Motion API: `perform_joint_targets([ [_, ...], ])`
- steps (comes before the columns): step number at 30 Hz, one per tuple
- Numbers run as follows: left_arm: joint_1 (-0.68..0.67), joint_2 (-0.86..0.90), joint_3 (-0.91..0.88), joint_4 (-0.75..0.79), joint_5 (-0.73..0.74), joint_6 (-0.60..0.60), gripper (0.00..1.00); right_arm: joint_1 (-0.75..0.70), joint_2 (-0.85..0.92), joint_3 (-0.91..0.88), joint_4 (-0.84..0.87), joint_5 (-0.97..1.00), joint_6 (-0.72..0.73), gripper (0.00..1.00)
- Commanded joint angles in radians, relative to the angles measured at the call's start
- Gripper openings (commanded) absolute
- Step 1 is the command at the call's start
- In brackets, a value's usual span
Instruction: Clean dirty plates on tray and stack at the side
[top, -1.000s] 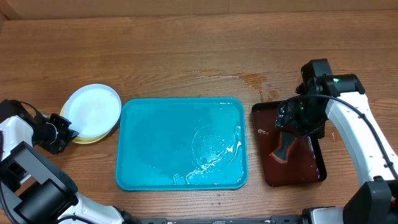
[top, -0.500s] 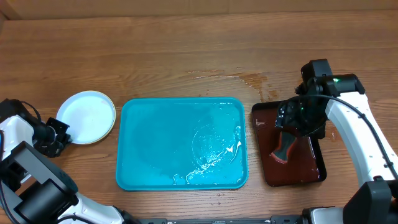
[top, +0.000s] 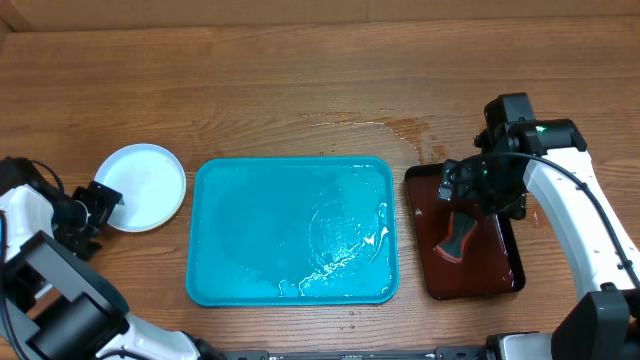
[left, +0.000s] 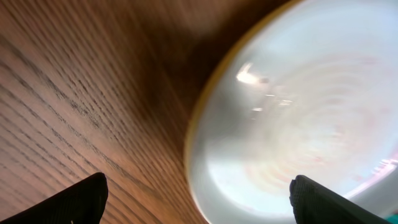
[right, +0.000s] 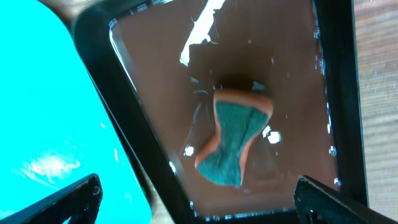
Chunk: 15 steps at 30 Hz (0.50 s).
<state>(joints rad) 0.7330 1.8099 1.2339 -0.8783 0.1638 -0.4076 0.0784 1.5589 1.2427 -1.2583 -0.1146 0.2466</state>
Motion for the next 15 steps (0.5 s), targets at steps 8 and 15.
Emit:
perform_joint_targets([
  [8,-0.190,-0.281,0.084,-0.003,0.021,0.199,0.96,-0.001,-0.010,0.023,0.142,0.008,-0.092,1.00],
  [15,-0.389,-0.369,0.088,-0.020,0.021,0.290,1.00,-0.001,-0.024,0.023,0.226,0.009,-0.151,1.00],
])
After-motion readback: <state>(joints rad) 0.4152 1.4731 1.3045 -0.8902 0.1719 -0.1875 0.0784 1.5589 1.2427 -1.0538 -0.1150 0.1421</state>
